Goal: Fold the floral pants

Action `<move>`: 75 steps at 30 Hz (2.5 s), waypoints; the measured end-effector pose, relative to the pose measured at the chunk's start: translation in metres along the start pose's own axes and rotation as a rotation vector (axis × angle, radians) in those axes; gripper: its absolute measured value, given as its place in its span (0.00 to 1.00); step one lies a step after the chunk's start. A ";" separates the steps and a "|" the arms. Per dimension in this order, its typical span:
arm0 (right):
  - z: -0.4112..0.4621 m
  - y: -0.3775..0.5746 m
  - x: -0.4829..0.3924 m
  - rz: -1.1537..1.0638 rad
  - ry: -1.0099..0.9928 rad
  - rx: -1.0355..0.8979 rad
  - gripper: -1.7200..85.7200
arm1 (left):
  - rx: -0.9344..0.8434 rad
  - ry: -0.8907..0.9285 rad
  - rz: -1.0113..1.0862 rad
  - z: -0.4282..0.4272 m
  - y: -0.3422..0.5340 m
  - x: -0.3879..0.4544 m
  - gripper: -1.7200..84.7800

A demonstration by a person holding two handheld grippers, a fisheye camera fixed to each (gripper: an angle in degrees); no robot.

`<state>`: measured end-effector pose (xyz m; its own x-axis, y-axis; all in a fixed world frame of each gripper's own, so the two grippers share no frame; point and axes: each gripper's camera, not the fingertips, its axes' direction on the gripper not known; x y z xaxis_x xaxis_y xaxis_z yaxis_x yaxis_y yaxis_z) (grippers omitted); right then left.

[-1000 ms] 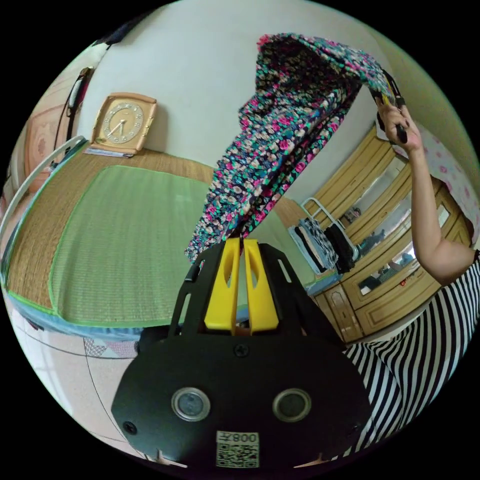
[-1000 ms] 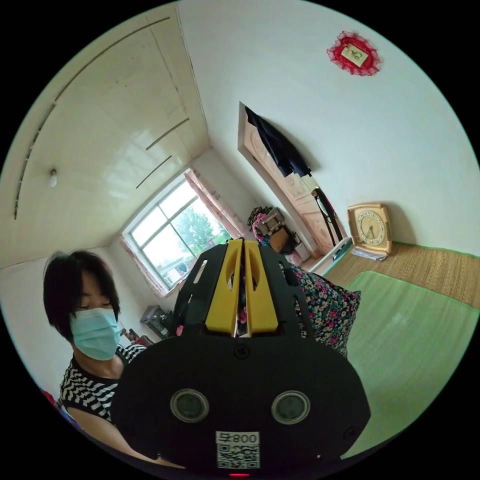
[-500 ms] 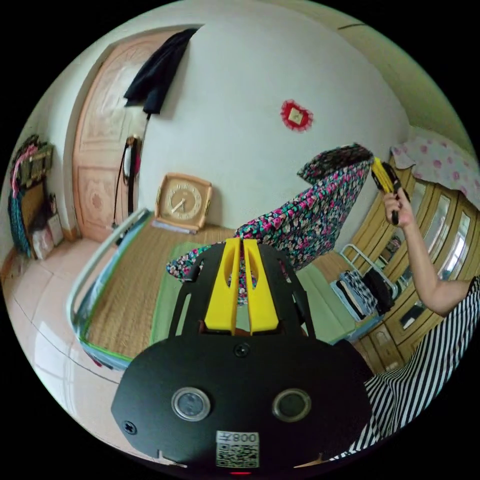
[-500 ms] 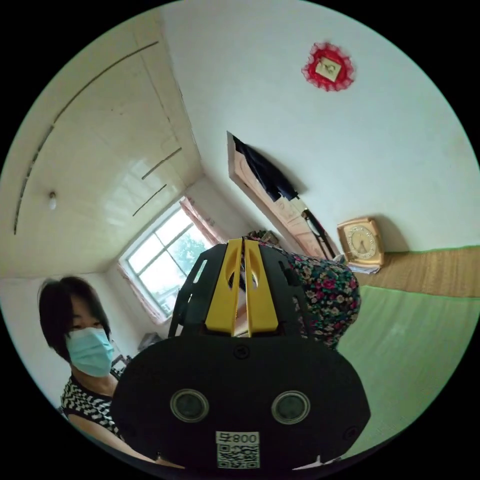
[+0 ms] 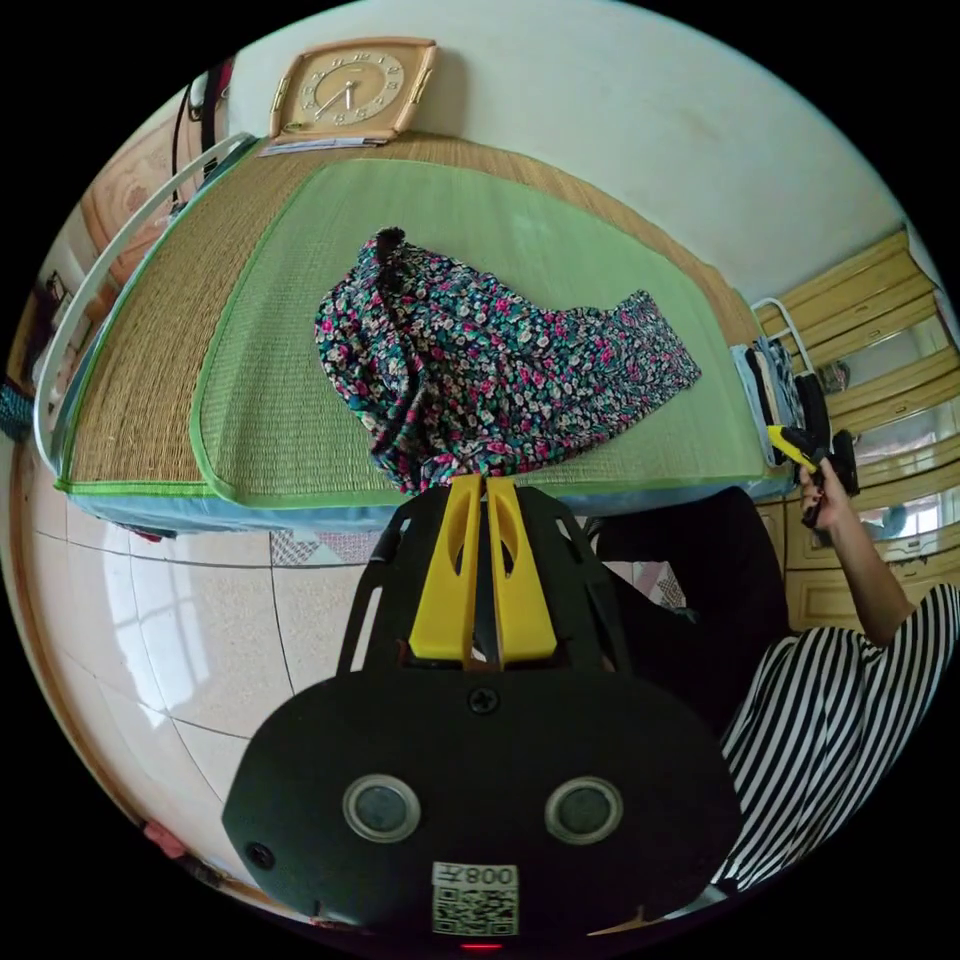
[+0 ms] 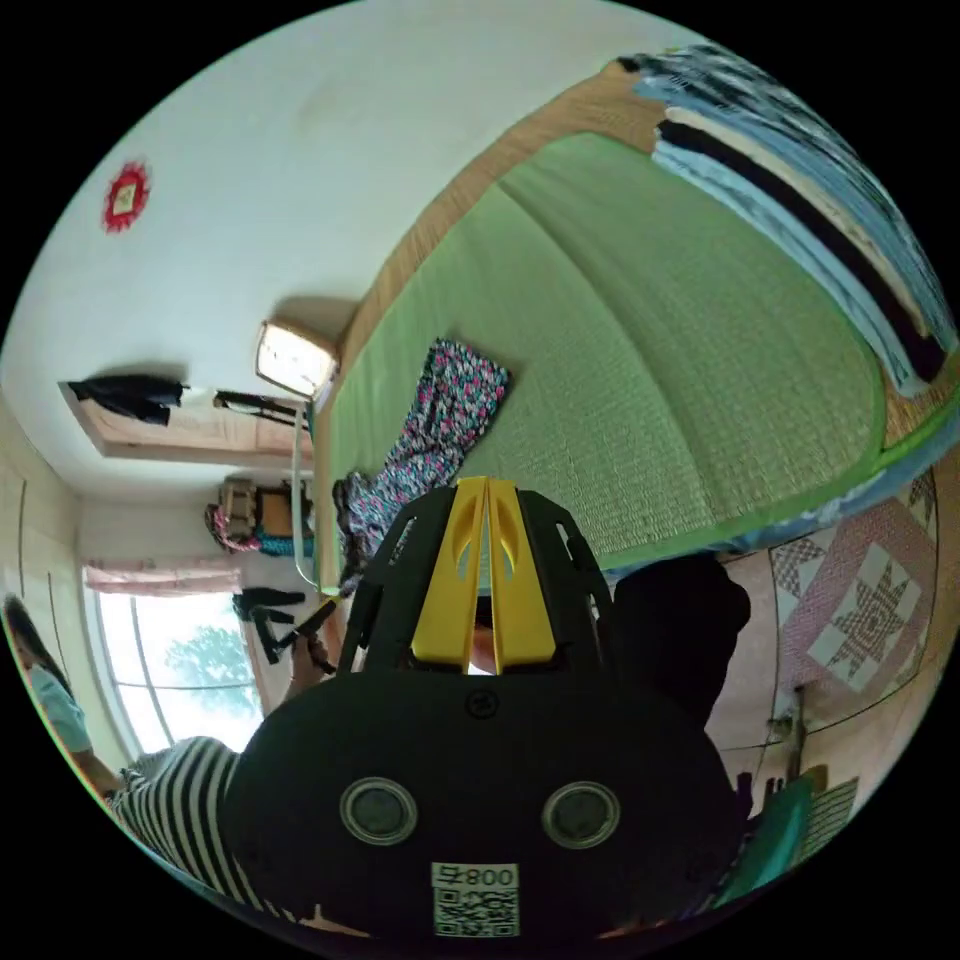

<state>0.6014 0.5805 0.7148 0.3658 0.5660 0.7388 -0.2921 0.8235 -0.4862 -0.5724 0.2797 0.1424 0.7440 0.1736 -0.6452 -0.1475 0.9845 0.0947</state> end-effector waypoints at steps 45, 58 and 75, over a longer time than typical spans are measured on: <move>0.127 -0.090 -0.148 -1.048 0.385 -0.439 0.02 | -0.159 0.268 0.278 0.088 -0.253 -0.043 0.11; 0.078 -0.095 -0.167 -0.990 0.260 -0.316 0.10 | -0.239 0.211 0.313 0.116 -0.231 -0.061 0.09; 0.116 -0.030 -0.187 -1.040 0.405 -0.411 0.05 | -0.122 0.129 0.209 0.107 -0.268 -0.059 0.04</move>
<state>0.4393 0.4453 0.6458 0.5338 -0.4714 0.7020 0.5884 0.8033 0.0920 -0.5071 0.0082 0.2360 0.6011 0.3607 -0.7132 -0.3729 0.9159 0.1489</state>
